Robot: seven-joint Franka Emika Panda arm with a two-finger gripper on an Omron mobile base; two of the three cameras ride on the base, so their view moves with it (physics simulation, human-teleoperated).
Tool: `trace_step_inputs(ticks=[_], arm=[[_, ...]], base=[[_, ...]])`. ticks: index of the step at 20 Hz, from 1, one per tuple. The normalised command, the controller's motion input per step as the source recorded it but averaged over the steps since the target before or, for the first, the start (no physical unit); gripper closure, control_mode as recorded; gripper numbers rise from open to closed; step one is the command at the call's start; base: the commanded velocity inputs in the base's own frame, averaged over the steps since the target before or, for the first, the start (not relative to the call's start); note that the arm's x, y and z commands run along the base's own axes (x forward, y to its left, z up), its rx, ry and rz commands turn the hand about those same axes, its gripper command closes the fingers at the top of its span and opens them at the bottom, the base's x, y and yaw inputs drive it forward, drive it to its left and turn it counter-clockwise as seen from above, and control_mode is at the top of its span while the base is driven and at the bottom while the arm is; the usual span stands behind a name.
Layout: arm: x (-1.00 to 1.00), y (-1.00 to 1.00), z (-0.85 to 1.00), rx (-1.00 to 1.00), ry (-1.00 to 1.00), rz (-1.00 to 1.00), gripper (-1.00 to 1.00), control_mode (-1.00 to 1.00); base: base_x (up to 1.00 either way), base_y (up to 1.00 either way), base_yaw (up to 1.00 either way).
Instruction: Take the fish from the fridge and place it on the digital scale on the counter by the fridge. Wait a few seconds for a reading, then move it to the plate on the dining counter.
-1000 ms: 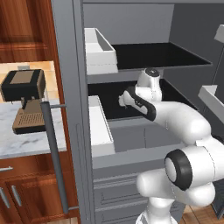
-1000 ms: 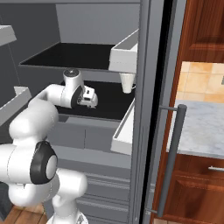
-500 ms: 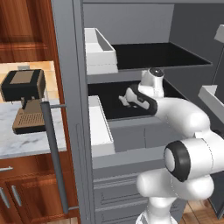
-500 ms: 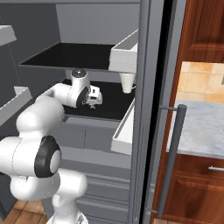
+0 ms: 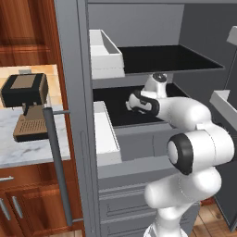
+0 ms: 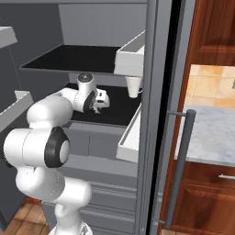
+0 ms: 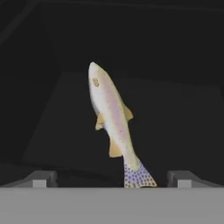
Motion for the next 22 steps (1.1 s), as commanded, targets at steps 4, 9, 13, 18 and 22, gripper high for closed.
trace_step_inputs(ticks=[4,9,13,18,22], arm=[[0.27,0.00,-0.22,0.00,0.00,0.00,-1.00,-1.00],[0.38,0.00,-0.17,0.00,0.00,0.00,-1.00,-1.00],[0.54,0.00,-0.05,0.00,0.00,0.00,-1.00,-1.00],[0.60,0.00,-0.07,0.00,0.00,0.01,-1.00,-1.00],[0.13,0.00,-0.29,-0.01,0.01,0.00,-1.00,-1.00]], base=[[0.00,0.00,0.00],[0.00,0.00,0.00],[0.00,0.00,0.00],[0.00,0.00,0.00],[0.00,0.00,0.00]])
